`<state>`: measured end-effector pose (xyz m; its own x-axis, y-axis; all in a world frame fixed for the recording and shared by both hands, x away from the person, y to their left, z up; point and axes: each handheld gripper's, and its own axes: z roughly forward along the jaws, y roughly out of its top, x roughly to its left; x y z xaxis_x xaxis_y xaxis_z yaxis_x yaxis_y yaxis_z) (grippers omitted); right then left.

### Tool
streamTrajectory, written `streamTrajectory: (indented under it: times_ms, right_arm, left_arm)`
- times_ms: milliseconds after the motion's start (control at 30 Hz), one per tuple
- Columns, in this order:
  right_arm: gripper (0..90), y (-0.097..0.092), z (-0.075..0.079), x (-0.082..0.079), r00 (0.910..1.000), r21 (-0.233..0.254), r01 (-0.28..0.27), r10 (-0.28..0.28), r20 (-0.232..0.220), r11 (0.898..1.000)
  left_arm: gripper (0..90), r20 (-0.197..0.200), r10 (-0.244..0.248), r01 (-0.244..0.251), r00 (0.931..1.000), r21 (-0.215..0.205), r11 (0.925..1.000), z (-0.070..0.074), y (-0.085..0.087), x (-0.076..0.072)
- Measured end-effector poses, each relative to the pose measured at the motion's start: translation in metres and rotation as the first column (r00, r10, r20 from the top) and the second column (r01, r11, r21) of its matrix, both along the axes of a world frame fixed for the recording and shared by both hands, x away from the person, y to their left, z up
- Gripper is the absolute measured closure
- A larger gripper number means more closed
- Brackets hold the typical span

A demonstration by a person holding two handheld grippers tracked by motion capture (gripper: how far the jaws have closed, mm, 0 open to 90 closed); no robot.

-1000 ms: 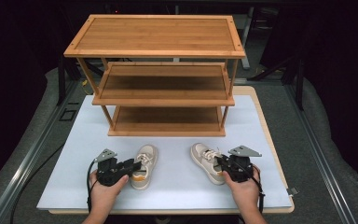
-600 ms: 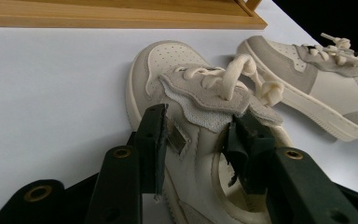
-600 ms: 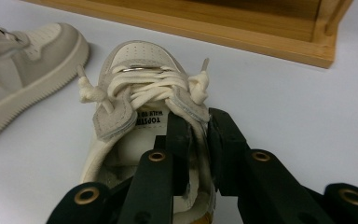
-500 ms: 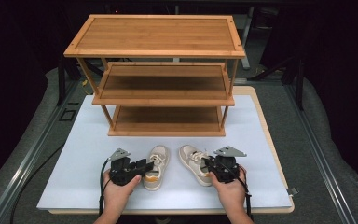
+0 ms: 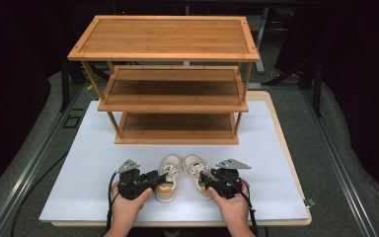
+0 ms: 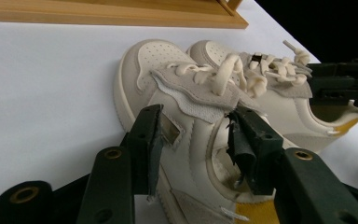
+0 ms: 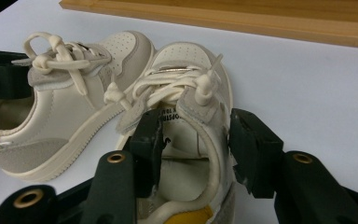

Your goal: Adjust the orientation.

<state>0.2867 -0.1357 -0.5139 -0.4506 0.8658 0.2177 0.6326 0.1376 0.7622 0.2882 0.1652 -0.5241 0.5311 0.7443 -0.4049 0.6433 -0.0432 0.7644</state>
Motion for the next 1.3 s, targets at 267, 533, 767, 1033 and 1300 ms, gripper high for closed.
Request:
streamTrajectory:
  times_ms: [267, 533, 767, 1033, 1300]
  right_arm:
    - [44.0, -0.014, 0.003, -0.01, 0.9976, 0.095, -0.052, 0.047, 0.05, 0.994]
    - [69.9, -0.044, 0.013, -0.014, 0.9842, 0.086, 0.039, -0.053, 0.169, 0.995]
    - [77.7, -0.045, -0.008, 0.0, 0.9947, -0.006, 0.052, -0.051, 0.089, 0.999]
    - [85.8, -0.026, -0.018, 0.002, 0.9988, -0.04, -0.005, 0.007, 0.049, 0.999]
    - [87.0, -0.002, -0.023, -0.005, 0.9968, -0.001, -0.077, 0.077, 0.021, 0.997]
  left_arm:
    - [48.4, 0.03, -0.044, 0.044, 0.9986, 0.0, 0.999, 0.002, 0.004, -0.005]
    - [56.9, 0.112, -0.029, 0.03, 0.9932, -0.009, 0.9995, 0.011, 0.016, -0.01]
    - [78.5, 0.092, 0.065, -0.078, 0.9937, 0.141, 0.9869, 0.001, 0.025, -0.002]
    - [84.1, 0.041, -0.009, 0.002, 0.9991, 0.159, 0.9872, -0.018, 0.008, 0.002]
    - [88.1, 0.02, -0.03, 0.027, 0.9994, 0.122, 0.9921, -0.019, 0.006, 0.001]
